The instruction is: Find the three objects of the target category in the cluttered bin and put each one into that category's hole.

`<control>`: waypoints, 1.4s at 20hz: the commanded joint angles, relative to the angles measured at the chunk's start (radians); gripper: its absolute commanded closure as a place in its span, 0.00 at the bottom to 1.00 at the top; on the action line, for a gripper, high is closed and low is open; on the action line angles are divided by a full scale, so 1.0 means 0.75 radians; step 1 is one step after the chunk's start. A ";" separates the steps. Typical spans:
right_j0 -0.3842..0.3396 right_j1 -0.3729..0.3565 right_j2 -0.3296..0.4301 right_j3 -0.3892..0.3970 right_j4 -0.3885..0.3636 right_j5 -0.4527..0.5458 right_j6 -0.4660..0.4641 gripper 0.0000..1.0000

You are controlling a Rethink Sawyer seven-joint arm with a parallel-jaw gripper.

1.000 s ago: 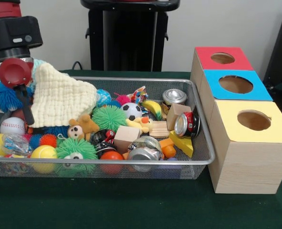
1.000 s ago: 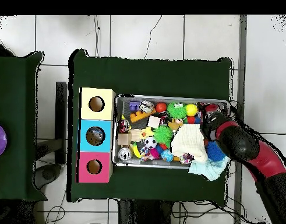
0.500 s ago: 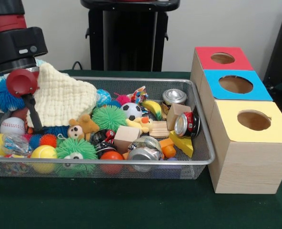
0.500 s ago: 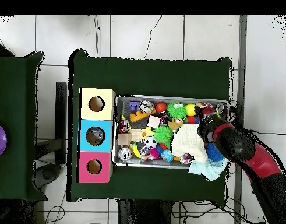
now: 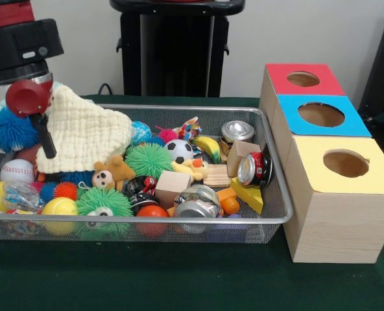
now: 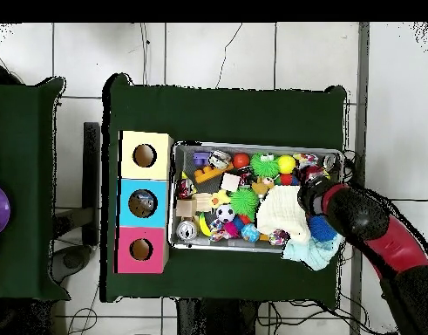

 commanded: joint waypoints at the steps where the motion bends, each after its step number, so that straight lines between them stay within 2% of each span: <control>1: 0.190 -0.257 -0.291 0.168 0.283 0.205 0.526 1.00; 3: 0.249 -0.292 -0.370 0.173 0.352 0.268 0.563 1.00; 5: 0.296 -0.308 -0.444 0.175 0.398 0.275 0.599 1.00; 8: 0.333 -0.304 -0.515 0.190 0.465 0.220 0.606 1.00; 11: 0.424 -0.292 -0.647 0.164 0.491 0.209 0.669 1.00; 13: 0.429 -0.273 -0.678 0.145 0.476 0.191 0.611 1.00; 14: 0.409 -0.268 -0.672 0.132 0.445 0.202 0.530 1.00; 15: 0.298 -0.276 -0.570 0.118 0.338 0.240 0.236 1.00; 16: 0.260 -0.274 -0.539 0.101 0.279 0.235 0.108 1.00; 17: 0.192 -0.279 -0.472 0.071 0.163 0.247 -0.128 1.00; 18: 0.165 -0.282 -0.444 0.055 0.115 0.265 -0.212 1.00; 19: 0.109 -0.289 -0.371 0.031 0.003 0.257 -0.404 1.00; 20: 0.089 -0.292 -0.341 0.011 -0.046 0.284 -0.466 1.00; 21: 0.049 -0.293 -0.273 -0.006 -0.112 0.296 -0.591 1.00; 22: 0.029 -0.292 -0.238 -0.022 -0.151 0.316 -0.630 1.00; 23: -0.017 -0.289 -0.149 -0.035 -0.214 0.322 -0.733 1.00; 26: -0.096 -0.253 0.026 -0.074 -0.318 0.349 -0.928 1.00; 27: -0.126 -0.240 0.096 -0.087 -0.353 0.368 -1.040 1.00; 28: -0.140 -0.236 0.129 -0.092 -0.378 0.373 -1.081 1.00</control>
